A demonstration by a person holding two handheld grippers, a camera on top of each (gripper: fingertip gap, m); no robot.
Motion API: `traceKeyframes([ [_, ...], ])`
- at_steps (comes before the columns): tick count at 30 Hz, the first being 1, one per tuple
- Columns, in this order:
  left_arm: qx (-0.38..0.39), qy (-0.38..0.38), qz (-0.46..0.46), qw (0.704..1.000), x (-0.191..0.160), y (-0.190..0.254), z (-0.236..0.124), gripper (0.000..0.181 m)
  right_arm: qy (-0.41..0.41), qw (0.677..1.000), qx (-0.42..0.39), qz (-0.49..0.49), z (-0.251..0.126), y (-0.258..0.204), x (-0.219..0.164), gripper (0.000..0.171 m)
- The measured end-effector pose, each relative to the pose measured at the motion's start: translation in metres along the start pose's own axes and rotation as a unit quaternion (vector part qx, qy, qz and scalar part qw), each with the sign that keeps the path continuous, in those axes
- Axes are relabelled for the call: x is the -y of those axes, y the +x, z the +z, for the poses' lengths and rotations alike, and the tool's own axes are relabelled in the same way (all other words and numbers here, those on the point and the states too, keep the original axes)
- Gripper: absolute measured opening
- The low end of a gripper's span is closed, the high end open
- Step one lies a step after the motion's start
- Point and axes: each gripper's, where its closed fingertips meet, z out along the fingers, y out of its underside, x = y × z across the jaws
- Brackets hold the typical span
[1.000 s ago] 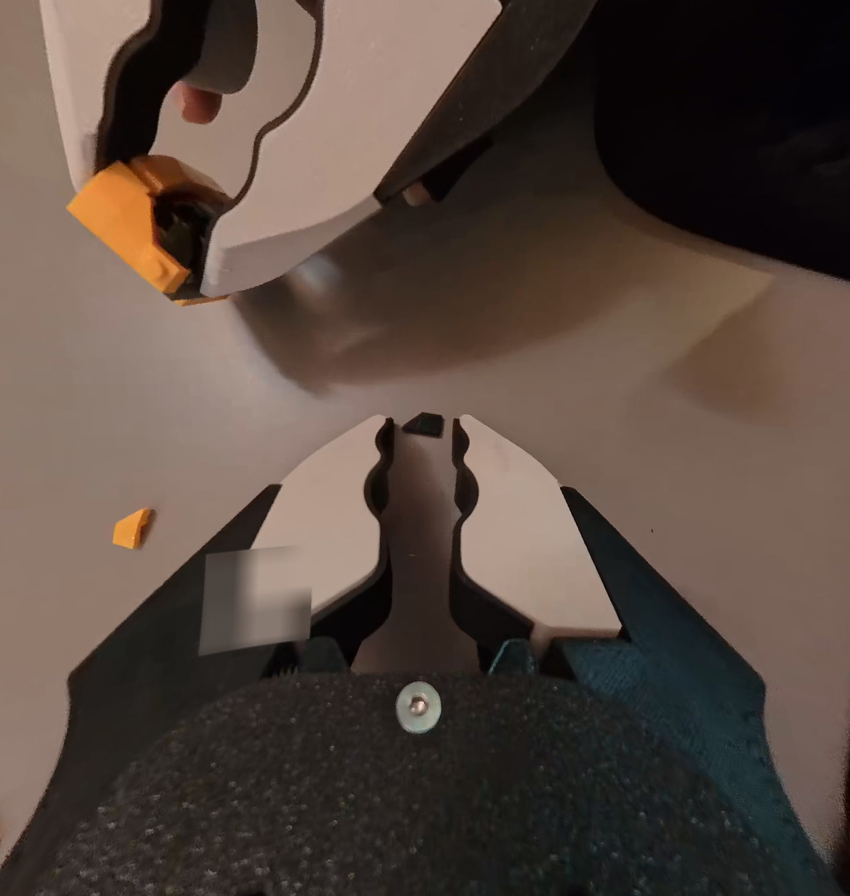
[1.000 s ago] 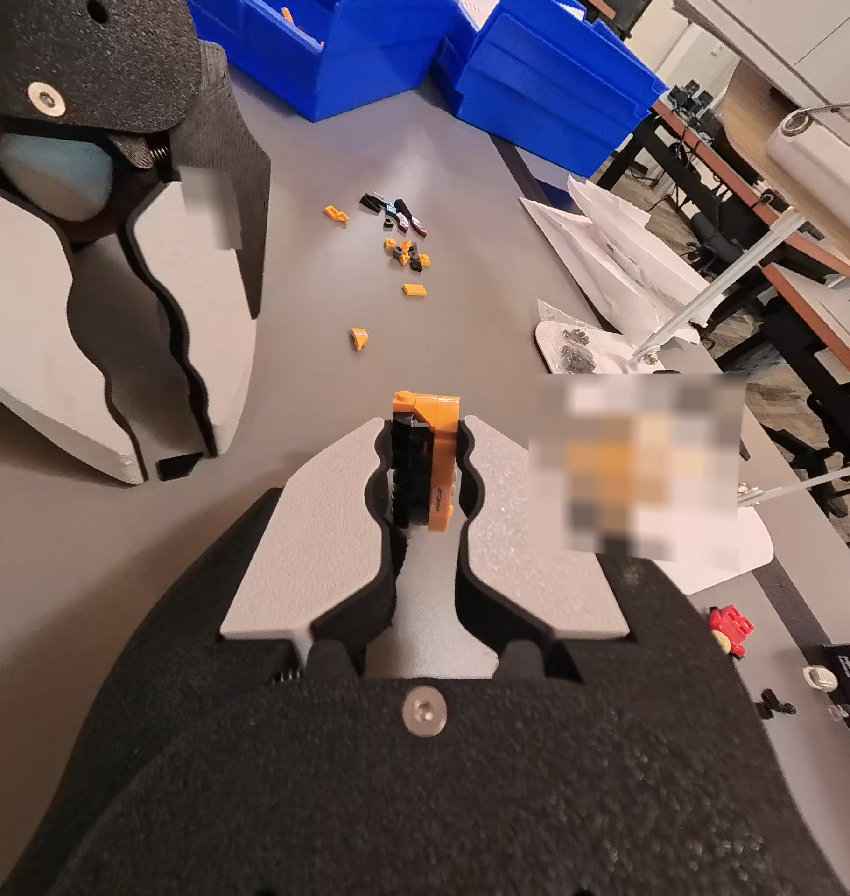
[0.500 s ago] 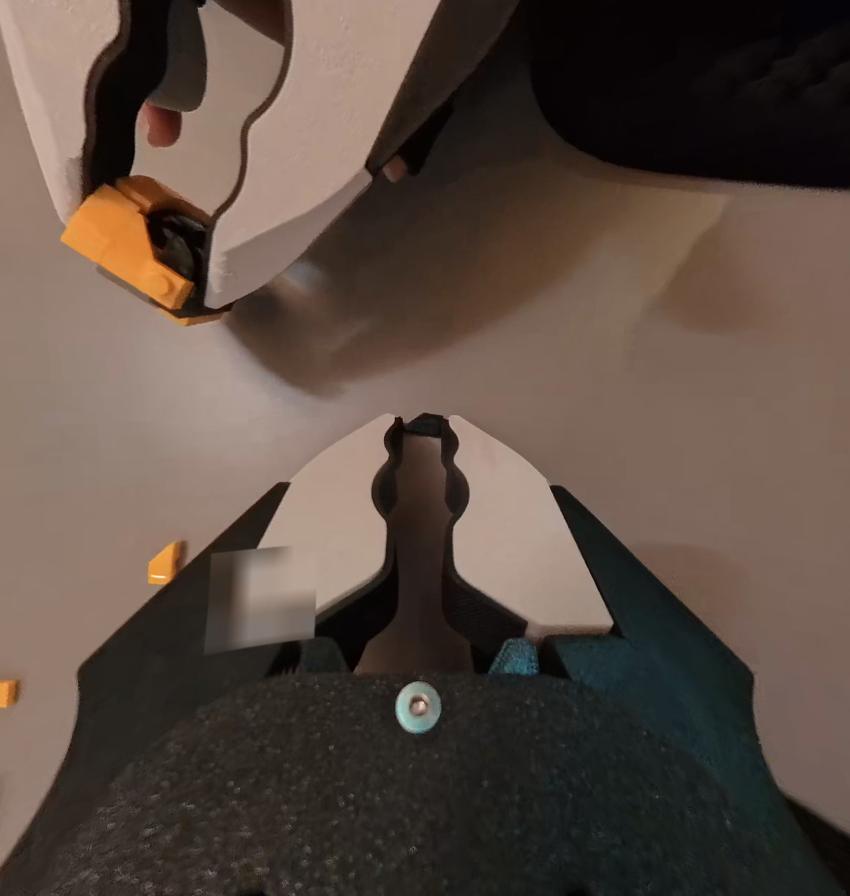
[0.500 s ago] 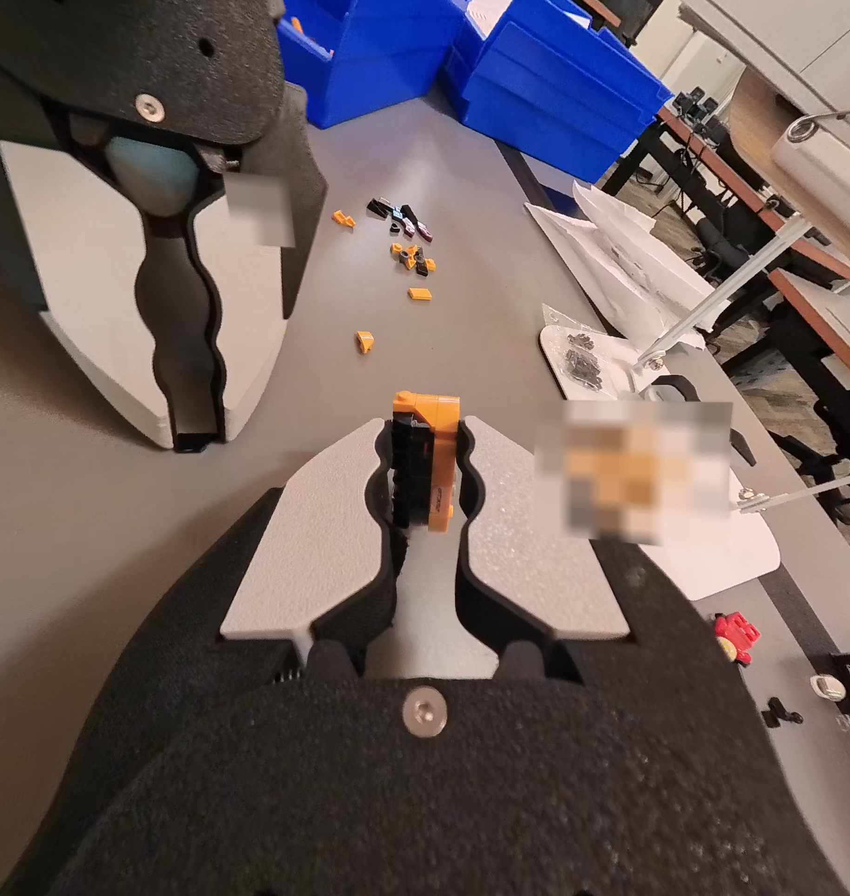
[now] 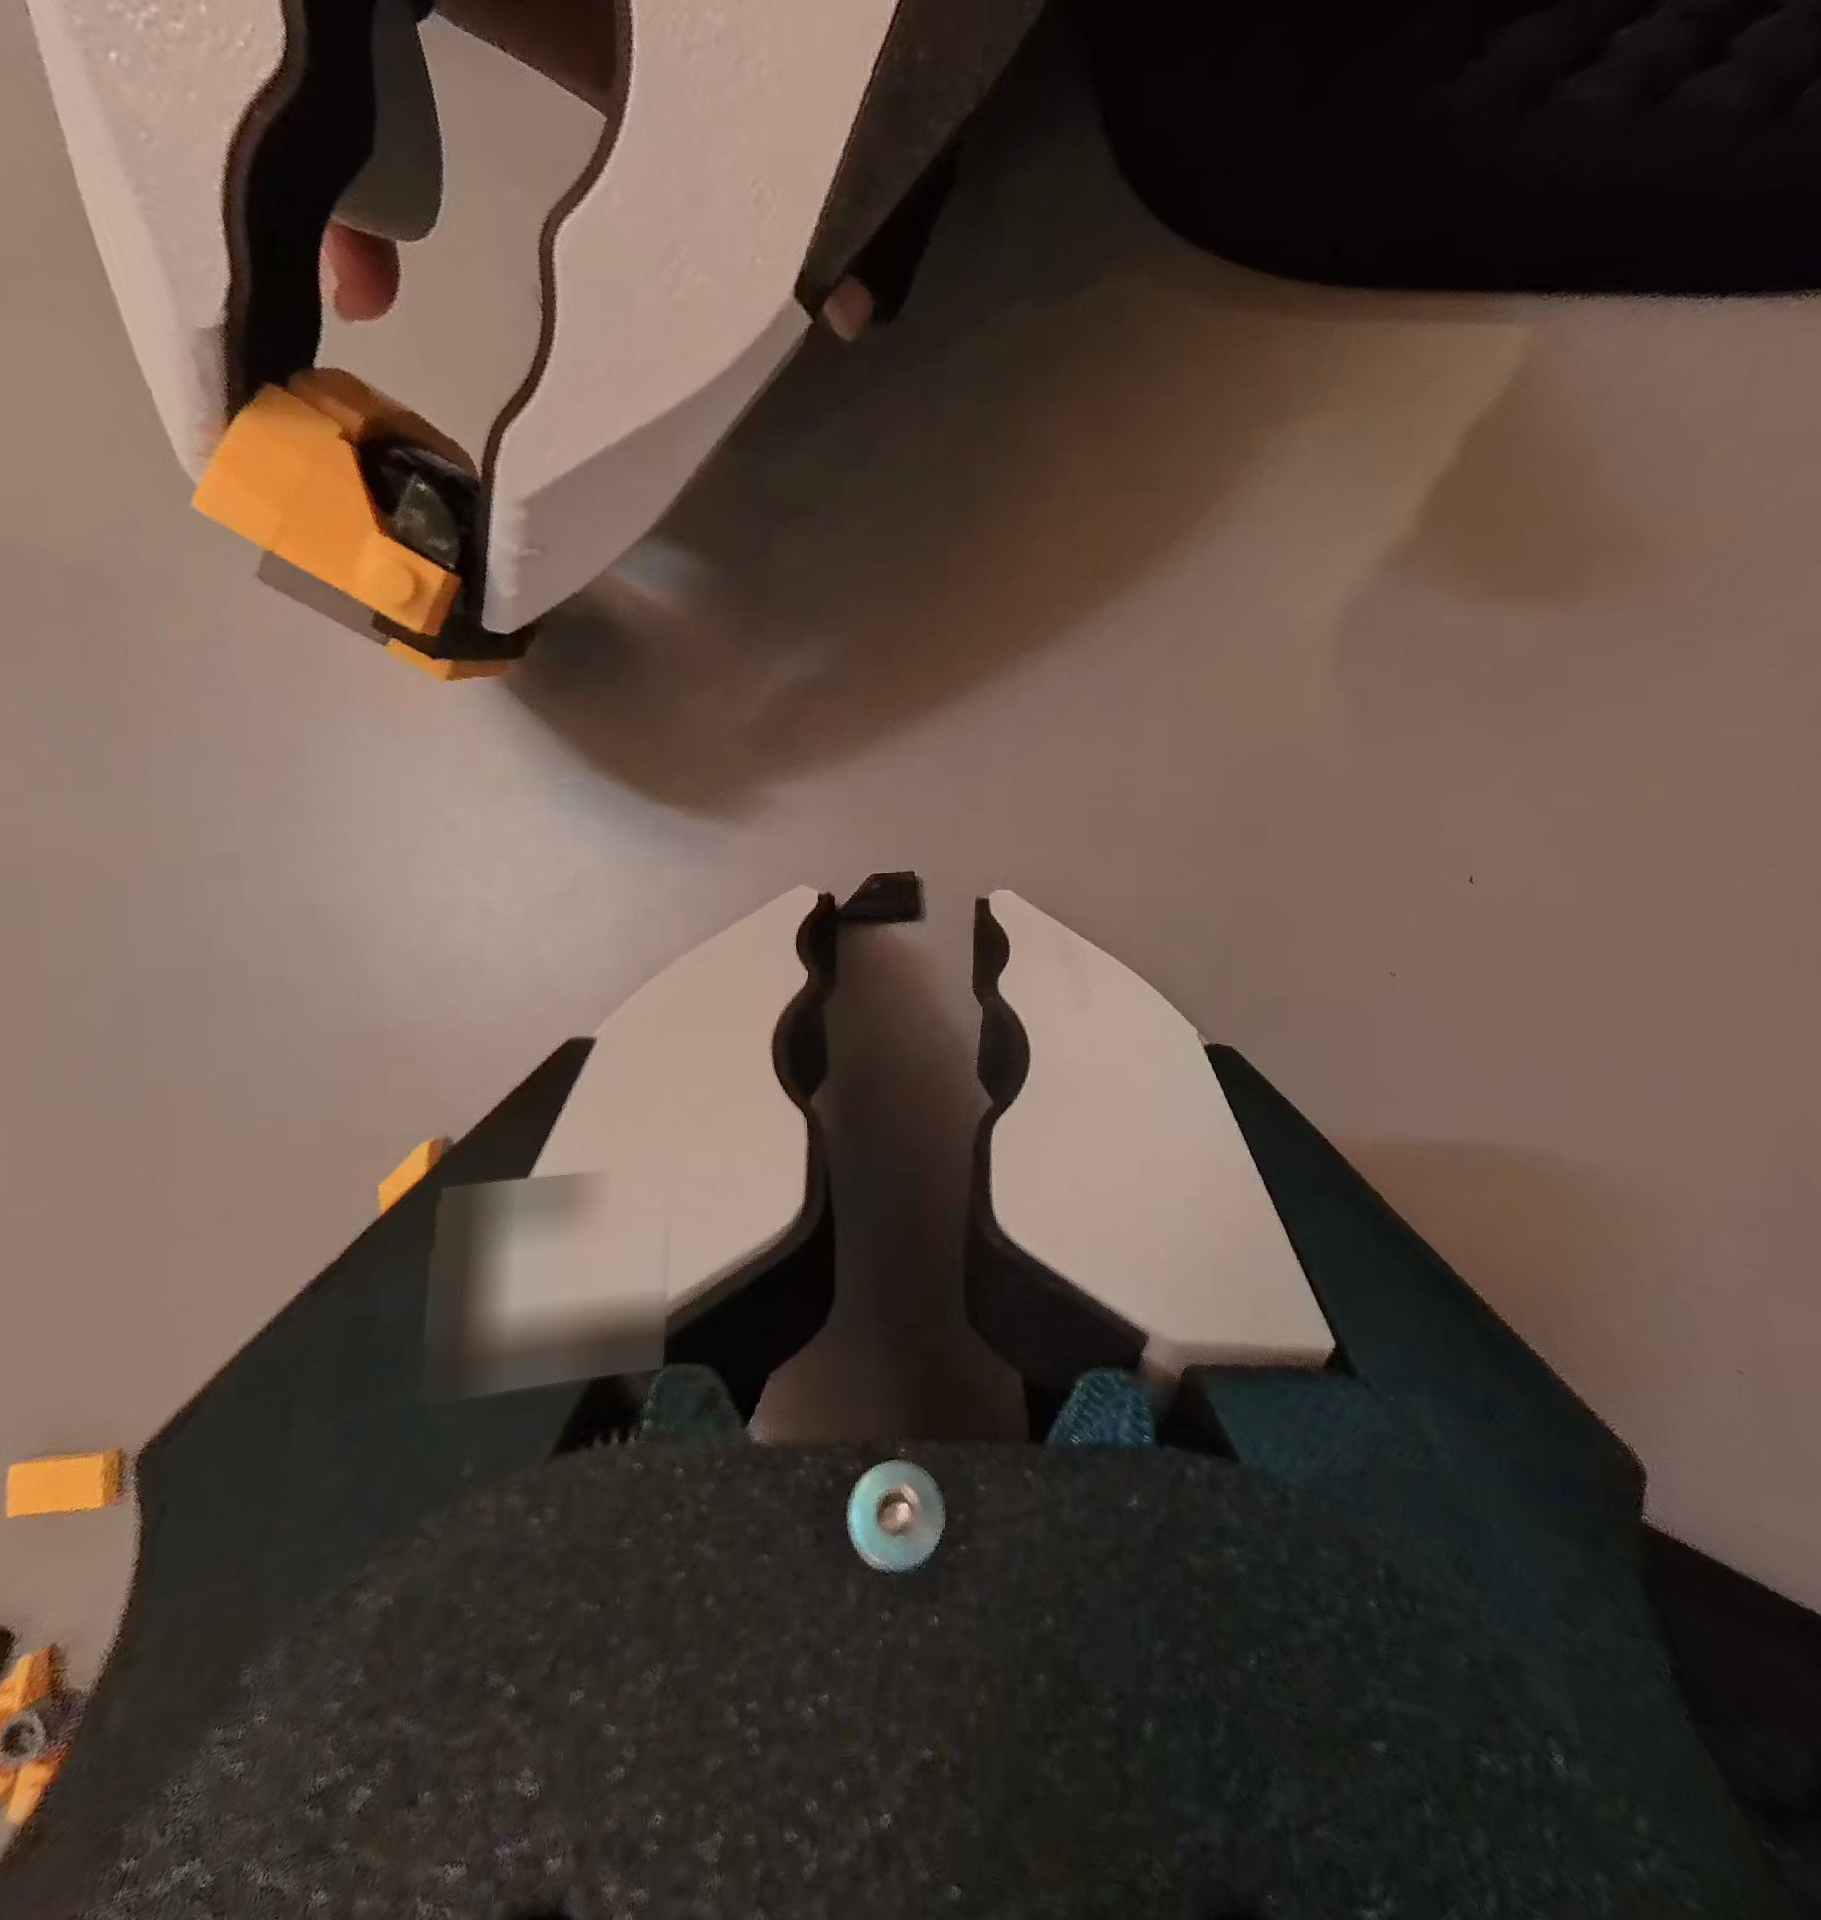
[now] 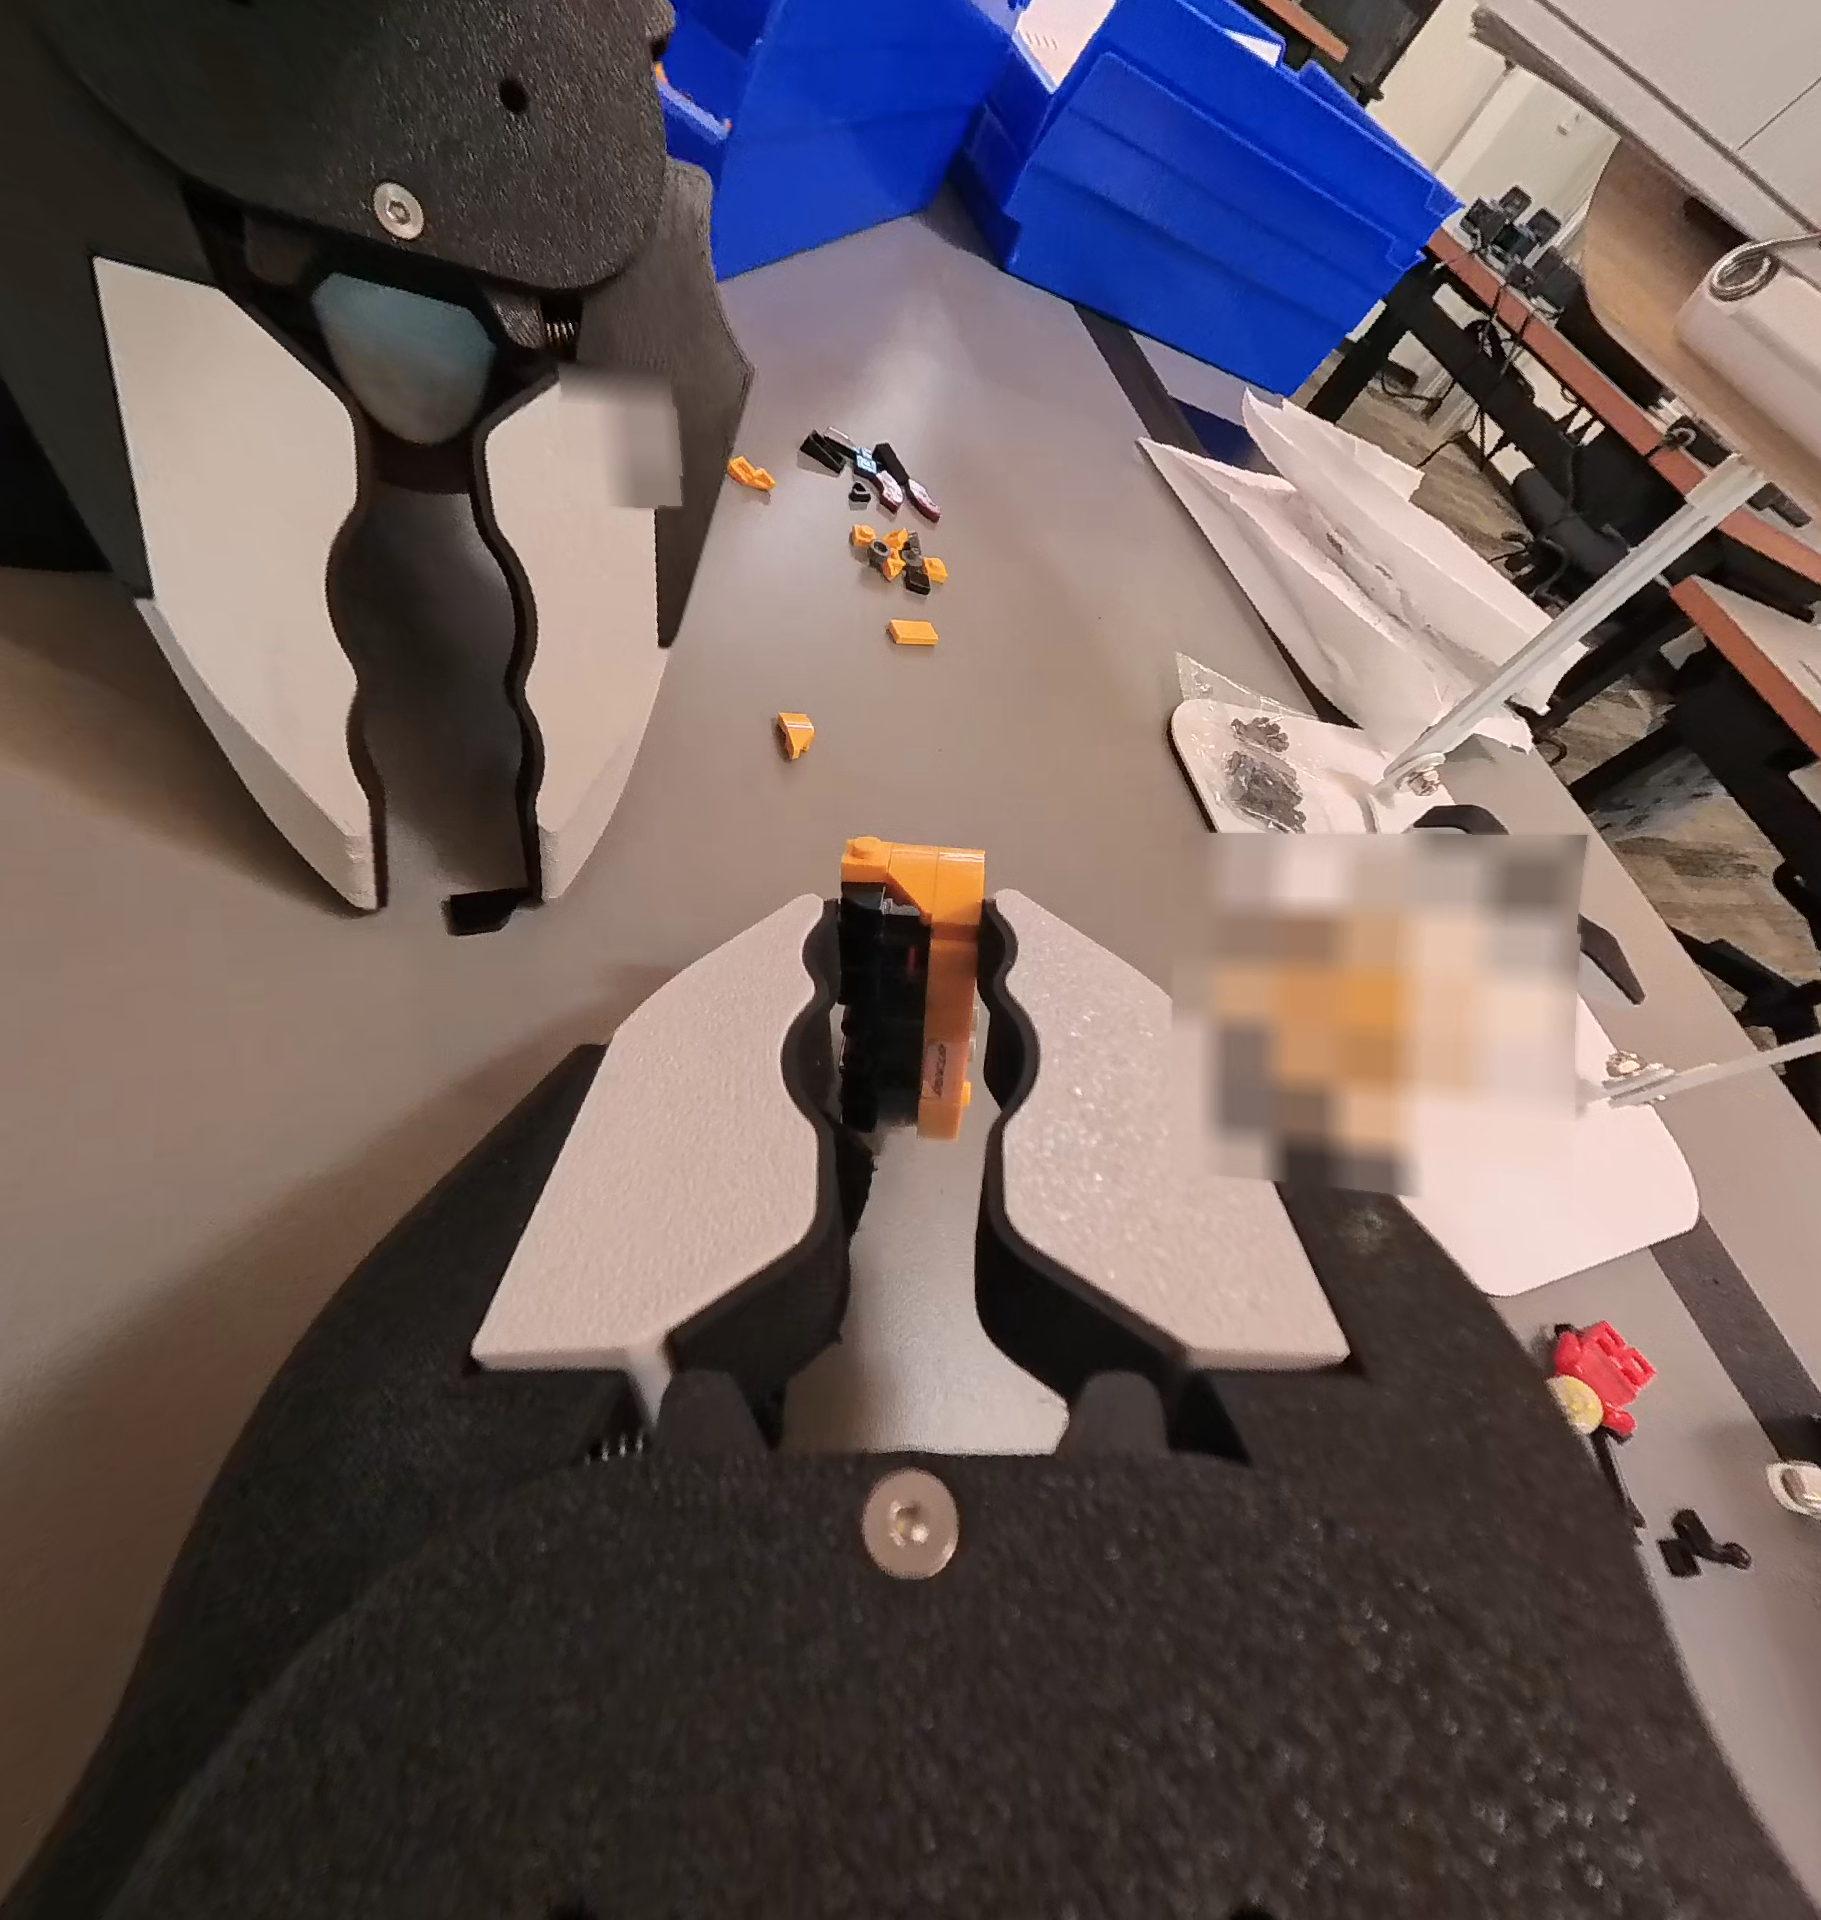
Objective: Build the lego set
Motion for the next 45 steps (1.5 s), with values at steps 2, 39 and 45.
traceKeyframes([
  [2,0.005,-0.002,-0.006,1.0,-0.001,0.0,0.0,0.024,0.0,1.0,0.001,0.0,0.0,0.0,0.0,0.025],
  [39,0.016,0.107,0.041,0.993,0.038,-0.013,-0.047,0.011,0.061,0.985,0.118,0.107,-0.007,-0.022,0.017,0.025],
  [45,0.006,0.104,0.063,0.993,0.048,-0.016,-0.052,0.011,0.073,0.977,0.152,0.128,-0.01,-0.03,0.023,0.025],
])
